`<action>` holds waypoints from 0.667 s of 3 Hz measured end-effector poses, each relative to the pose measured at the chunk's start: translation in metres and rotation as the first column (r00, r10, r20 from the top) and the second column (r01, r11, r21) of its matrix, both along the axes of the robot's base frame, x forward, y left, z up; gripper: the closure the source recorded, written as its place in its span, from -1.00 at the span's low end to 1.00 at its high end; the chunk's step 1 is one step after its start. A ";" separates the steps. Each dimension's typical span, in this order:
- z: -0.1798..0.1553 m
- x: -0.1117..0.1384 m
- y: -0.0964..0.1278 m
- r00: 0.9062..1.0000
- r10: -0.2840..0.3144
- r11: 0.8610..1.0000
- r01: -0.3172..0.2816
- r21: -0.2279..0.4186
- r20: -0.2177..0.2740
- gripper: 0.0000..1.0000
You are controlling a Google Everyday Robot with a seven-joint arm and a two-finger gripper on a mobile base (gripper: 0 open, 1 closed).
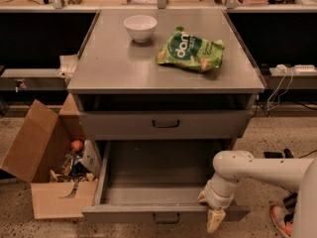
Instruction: Open middle drawer
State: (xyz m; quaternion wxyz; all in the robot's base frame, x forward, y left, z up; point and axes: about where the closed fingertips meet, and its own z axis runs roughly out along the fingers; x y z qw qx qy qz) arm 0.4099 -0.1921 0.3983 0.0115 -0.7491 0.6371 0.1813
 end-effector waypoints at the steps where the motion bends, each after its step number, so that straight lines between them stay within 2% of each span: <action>1: 0.000 0.000 0.000 1.000 0.000 1.000 0.000 0.000 0.000 -1.00; 2: 0.000 0.000 0.000 1.000 0.000 1.000 0.000 0.000 0.000 -1.00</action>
Offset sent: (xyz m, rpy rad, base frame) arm 0.0000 0.0000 0.0000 0.0000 0.0000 0.0000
